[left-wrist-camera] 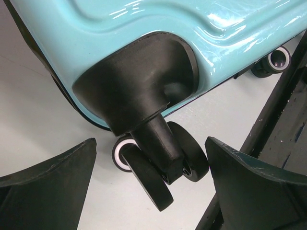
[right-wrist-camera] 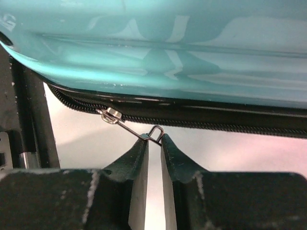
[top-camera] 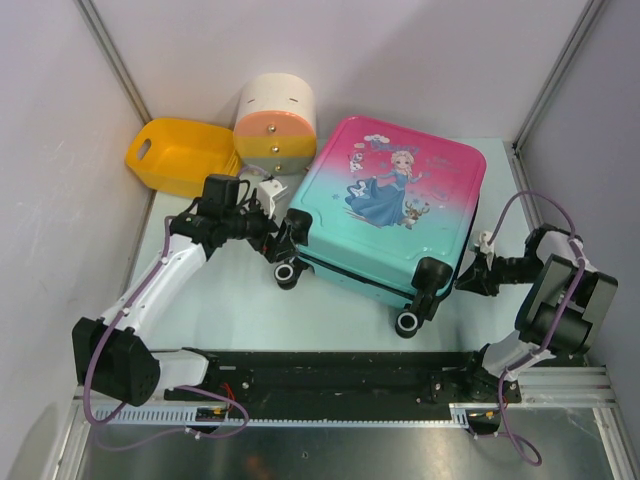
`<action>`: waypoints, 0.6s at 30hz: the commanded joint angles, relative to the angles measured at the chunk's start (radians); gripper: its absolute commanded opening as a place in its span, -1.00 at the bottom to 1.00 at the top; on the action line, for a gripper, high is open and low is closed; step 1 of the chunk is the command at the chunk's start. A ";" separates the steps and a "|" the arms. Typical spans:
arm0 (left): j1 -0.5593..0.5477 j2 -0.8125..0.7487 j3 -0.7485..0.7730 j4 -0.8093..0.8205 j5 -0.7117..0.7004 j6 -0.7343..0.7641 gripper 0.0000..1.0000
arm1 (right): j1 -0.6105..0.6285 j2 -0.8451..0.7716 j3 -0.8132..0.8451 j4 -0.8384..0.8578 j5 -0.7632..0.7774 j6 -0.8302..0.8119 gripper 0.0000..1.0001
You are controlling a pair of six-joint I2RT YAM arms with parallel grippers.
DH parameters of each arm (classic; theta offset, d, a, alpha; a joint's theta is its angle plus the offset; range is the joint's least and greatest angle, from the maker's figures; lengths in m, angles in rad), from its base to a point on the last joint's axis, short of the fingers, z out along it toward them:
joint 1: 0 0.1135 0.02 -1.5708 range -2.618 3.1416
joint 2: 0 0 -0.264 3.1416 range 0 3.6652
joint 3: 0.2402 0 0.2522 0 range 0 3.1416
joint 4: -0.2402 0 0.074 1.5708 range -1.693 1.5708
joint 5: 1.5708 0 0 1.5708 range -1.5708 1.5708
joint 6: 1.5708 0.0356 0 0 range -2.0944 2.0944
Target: Open, take out, and arrange the luggage
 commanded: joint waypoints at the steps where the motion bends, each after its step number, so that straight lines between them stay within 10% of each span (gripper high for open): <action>1: 0.010 -0.034 0.014 0.000 0.020 0.090 0.99 | -0.038 -0.078 0.028 -0.191 -0.032 -0.049 -0.73; 8: 0.015 -0.035 0.008 0.000 0.023 0.096 0.99 | -0.055 -0.138 0.014 -0.190 0.006 -0.025 -0.87; 13: 0.015 -0.034 0.012 0.000 0.025 0.099 0.99 | -0.044 -0.174 -0.054 -0.194 -0.008 -0.063 0.61; 18: 0.015 -0.035 0.012 -0.001 0.028 0.093 0.99 | -0.048 -0.269 -0.117 -0.109 -0.058 0.002 0.95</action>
